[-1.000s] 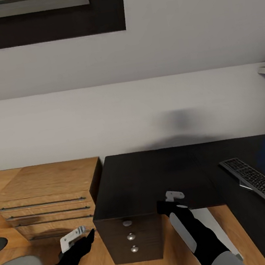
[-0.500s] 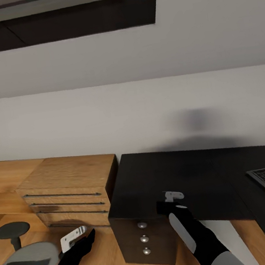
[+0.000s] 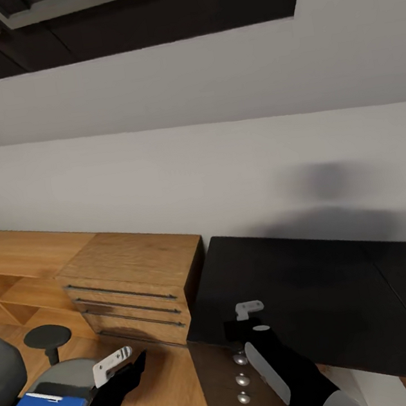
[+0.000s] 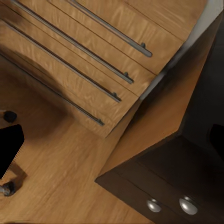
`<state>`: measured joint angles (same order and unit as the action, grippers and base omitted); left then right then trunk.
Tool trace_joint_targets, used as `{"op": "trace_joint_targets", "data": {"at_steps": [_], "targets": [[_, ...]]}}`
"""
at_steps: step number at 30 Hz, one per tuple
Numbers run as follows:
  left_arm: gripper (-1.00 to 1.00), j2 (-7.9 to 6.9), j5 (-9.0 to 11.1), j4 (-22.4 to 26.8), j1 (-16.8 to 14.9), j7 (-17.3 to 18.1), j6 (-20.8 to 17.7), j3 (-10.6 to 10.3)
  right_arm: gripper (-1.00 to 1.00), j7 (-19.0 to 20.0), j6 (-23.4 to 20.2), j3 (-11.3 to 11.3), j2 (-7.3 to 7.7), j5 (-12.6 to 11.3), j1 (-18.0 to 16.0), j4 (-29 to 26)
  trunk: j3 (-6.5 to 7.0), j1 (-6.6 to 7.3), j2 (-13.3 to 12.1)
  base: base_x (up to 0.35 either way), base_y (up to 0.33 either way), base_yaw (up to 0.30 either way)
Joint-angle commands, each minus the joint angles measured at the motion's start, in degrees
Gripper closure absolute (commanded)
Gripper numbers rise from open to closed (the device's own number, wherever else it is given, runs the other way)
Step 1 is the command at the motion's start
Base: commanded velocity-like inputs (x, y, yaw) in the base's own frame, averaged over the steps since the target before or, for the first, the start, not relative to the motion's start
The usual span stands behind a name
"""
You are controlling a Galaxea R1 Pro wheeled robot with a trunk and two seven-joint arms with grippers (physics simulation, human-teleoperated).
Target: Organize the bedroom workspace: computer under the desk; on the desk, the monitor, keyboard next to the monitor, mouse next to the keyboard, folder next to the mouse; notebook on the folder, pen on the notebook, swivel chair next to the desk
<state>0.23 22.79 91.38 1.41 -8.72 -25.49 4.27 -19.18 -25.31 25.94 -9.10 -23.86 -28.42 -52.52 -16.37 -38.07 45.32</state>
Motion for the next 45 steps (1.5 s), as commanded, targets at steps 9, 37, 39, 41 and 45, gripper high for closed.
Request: {"op": "trace_joint_targets", "data": {"at_steps": [9,37,39,41,45], "targets": [[-1.00,0.03,0.6,0.1,0.0,-0.4,-0.3,0.0,1.00,-0.3,0.1,1.7,-0.39,-0.7,-0.1,0.6,-0.39,-0.02,0.1,0.002,-0.001,0.271],[-1.00,0.20,0.4,-0.1,0.0,-0.2,-0.3,-0.3,1.00,-0.1,3.7,1.4,-0.09,-0.4,-0.1,5.5,-0.72,-0.02,0.1,0.203,0.000,0.083],[-1.00,0.20,0.4,-0.1,0.0,-0.2,-0.3,-0.4,1.00,-0.1,3.8,1.4,-0.10,-0.4,-0.1,6.3,-0.72,-0.02,0.1,0.072,0.000,0.000],[-1.00,0.20,0.4,-0.1,0.0,-0.2,-0.3,-0.5,1.00,-0.1,4.1,1.4,-0.12,-0.4,-0.1,7.0,-0.72,-0.02,0.1,0.037,0.000,0.000],[-1.00,0.23,0.4,-0.1,0.0,-0.2,-0.3,-0.6,1.00,-0.2,6.4,1.3,-0.13,-0.4,-0.2,9.4,-0.72,-0.02,0.1,0.011,0.000,0.000]]}}
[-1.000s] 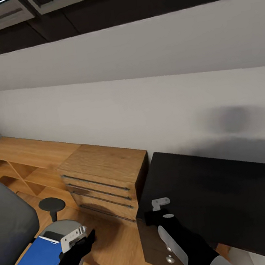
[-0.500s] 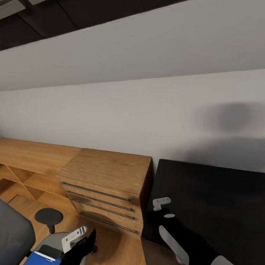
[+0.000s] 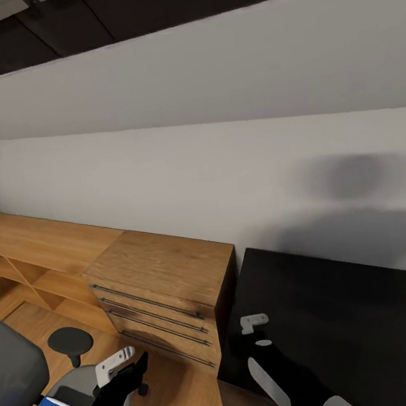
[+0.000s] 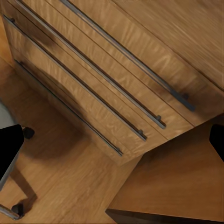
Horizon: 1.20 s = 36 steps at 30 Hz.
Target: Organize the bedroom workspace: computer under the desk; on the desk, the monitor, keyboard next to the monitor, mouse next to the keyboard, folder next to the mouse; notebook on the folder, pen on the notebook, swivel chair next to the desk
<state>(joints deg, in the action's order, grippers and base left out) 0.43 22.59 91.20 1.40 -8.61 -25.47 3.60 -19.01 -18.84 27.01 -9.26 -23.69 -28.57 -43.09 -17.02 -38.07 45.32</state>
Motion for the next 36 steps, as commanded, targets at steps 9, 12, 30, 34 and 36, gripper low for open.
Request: {"op": "trace_joint_targets", "data": {"at_steps": [9,12,30,34,36], "targets": [[-1.00,0.07,0.6,0.1,0.0,-0.4,-0.3,0.0,1.00,-0.3,2.3,0.2,-0.06,-0.6,-1.1,6.5,-0.07,-0.01,0.1,0.001,0.000,0.000],[-1.00,0.05,0.6,0.1,0.0,-0.4,-0.3,0.0,1.00,-0.3,2.4,0.2,-0.06,-0.6,-1.1,6.6,-0.07,-0.01,0.1,0.000,0.000,0.000],[-1.00,0.01,0.6,0.1,0.0,-0.4,-0.3,0.0,-1.00,-0.3,2.4,0.1,0.11,-0.6,-1.1,6.2,-0.07,-0.01,0.1,0.000,0.000,0.000],[-1.00,0.04,0.6,0.1,0.0,-0.4,-0.3,0.0,-1.00,-0.3,2.4,0.1,0.17,-0.6,-1.1,4.7,-0.07,-0.01,0.1,0.000,0.000,0.000],[-1.00,0.03,0.6,0.1,0.0,-0.4,-0.3,0.0,-1.00,-0.4,2.3,0.1,0.28,-0.7,-1.1,2.3,-0.07,-0.01,0.1,0.000,0.000,0.000]]}}
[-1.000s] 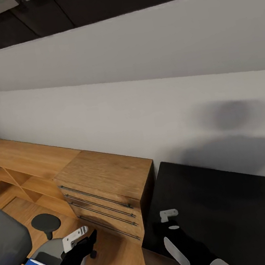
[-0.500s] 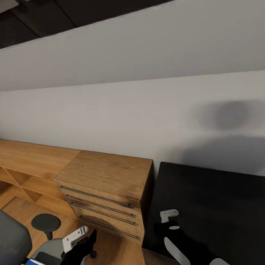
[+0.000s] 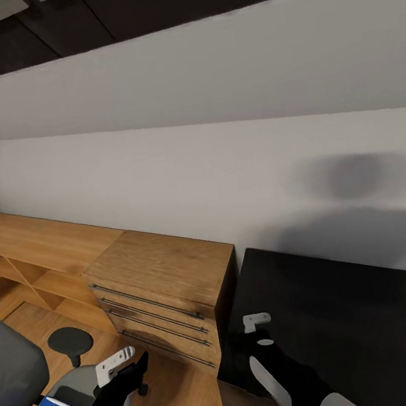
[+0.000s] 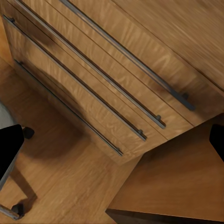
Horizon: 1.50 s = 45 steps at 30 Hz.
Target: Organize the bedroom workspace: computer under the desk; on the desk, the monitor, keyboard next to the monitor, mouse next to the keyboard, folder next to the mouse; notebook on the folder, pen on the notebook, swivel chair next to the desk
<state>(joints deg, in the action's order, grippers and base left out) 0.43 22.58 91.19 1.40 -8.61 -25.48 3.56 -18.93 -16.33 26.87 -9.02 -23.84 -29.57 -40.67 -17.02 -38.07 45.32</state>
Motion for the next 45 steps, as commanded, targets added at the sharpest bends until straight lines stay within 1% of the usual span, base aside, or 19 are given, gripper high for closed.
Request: {"op": "trace_joint_targets", "data": {"at_steps": [1,2,4,5,8,10,13,18,24,33,37,38,40,45], "targets": [[-1.00,0.03,0.6,0.1,0.0,-0.4,-0.3,0.0,-1.00,-0.6,-0.3,0.3,0.13,-0.5,0.0,-1.3,-0.07,-0.02,0.1,0.000,0.000,0.000],[-1.00,0.02,0.6,0.1,0.0,-0.4,-0.3,0.0,-1.00,-0.6,-0.4,0.3,0.28,-0.5,0.0,-2.5,-0.07,-0.02,0.1,0.000,0.000,0.000],[-1.00,0.02,0.6,0.1,0.0,-0.4,-0.3,0.0,-1.00,-0.8,-0.8,0.4,1.14,-0.8,0.2,-8.0,-0.07,-0.02,0.1,0.000,0.000,0.000],[-1.00,0.05,0.6,0.1,0.0,-0.4,-0.2,0.0,-1.00,-1.5,-2.2,0.4,2.16,-0.8,0.9,-14.5,-0.07,-0.02,0.1,0.000,0.000,0.000],[-1.00,0.04,0.6,0.1,0.0,-0.4,-0.2,0.0,-1.00,-2.7,-3.8,0.5,2.98,-0.9,2.4,-19.2,-0.07,-0.02,0.1,0.000,0.000,0.000],[-1.00,0.06,0.5,0.1,0.0,-0.4,-0.2,0.0,-1.00,-5.1,-5.7,0.5,3.86,-1.1,5.1,-25.9,-0.07,-0.02,0.1,0.000,0.000,0.000],[-1.00,0.08,0.5,0.1,0.0,-0.4,-0.1,0.0,-1.00,-6.2,-6.3,0.5,4.13,-1.1,6.4,-29.3,-0.07,-0.02,0.1,0.000,0.000,0.000],[-1.00,0.10,0.5,0.1,0.0,-0.4,-0.1,0.0,-1.00,-6.9,-6.6,0.5,4.23,-1.1,7.2,-31.2,-0.07,-0.02,0.1,0.000,0.000,0.000],[-1.00,0.10,0.5,0.1,0.0,-0.5,-0.2,0.0,-1.00,-7.0,-6.6,1.3,3.97,-1.2,7.5,-31.8,-0.07,-0.02,0.1,0.000,0.000,0.000],[-1.00,0.10,0.5,0.1,0.0,-0.5,-0.2,0.0,-1.00,-7.0,-6.2,1.6,4.01,-1.1,7.5,-31.9,-0.06,-0.02,0.1,0.000,0.000,-0.004],[-1.00,0.10,0.5,0.1,0.0,-0.4,-0.2,0.0,-1.00,-6.9,-6.2,2.4,4.01,-1.0,7.5,-31.9,0.08,-0.02,0.1,0.000,0.000,-0.120],[-1.00,0.10,0.5,0.1,0.0,-0.4,-0.2,0.0,-1.00,-7.0,-6.2,3.1,4.01,-1.0,7.5,-31.9,0.13,-0.02,0.1,0.000,0.000,-0.184],[-1.00,0.10,0.5,0.1,0.0,-0.4,-0.2,0.0,-1.00,-7.0,-6.2,3.7,4.01,-1.0,7.5,-31.9,0.23,-0.02,0.1,0.000,0.000,-0.195],[-1.00,0.10,0.5,0.1,0.0,-0.4,-0.2,0.0,-1.00,-6.9,-6.1,4.2,4.01,-0.9,7.5,-31.8,0.52,-0.02,0.1,-0.078,0.000,-0.208]]}}
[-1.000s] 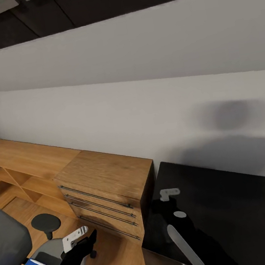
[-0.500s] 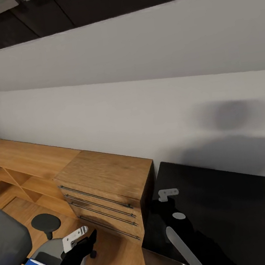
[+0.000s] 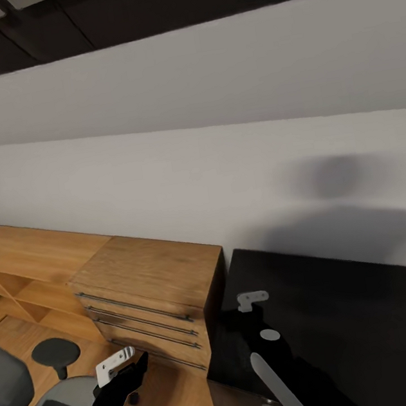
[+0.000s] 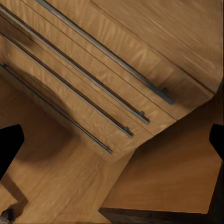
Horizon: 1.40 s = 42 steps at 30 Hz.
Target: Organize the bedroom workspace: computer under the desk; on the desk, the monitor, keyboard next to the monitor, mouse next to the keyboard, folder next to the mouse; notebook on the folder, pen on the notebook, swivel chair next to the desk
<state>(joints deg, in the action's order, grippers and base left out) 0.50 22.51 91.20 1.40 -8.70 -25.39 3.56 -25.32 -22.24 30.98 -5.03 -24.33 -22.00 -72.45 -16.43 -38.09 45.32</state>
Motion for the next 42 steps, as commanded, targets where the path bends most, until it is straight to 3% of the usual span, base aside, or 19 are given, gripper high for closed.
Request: {"op": "trace_joint_targets", "data": {"at_steps": [1,22,30,42], "targets": [[-1.00,0.03,0.6,0.1,0.0,-0.4,-0.3,0.0,-1.00,-0.5,-0.1,0.1,0.02,-0.5,-0.1,0.0,-0.01,0.01,0.1,-0.248,0.000,-0.213],[-1.00,0.01,0.6,0.1,0.0,-0.4,-0.3,0.0,-1.00,-0.3,1.9,0.6,-0.54,-0.2,-0.1,3.1,1.22,0.01,0.1,-0.329,0.000,-0.215],[-1.00,-0.05,0.6,0.1,0.0,-0.4,-0.3,0.1,-1.00,-0.2,2.9,2.6,-0.67,-0.1,-0.1,4.9,1.69,0.01,0.1,-0.334,0.001,-0.215],[-1.00,-0.06,0.6,0.1,0.0,-0.4,-0.3,0.1,-1.00,-0.2,4.9,3.2,-0.60,0.0,-0.1,5.5,2.39,0.01,0.1,-0.334,0.091,-0.195]]}}
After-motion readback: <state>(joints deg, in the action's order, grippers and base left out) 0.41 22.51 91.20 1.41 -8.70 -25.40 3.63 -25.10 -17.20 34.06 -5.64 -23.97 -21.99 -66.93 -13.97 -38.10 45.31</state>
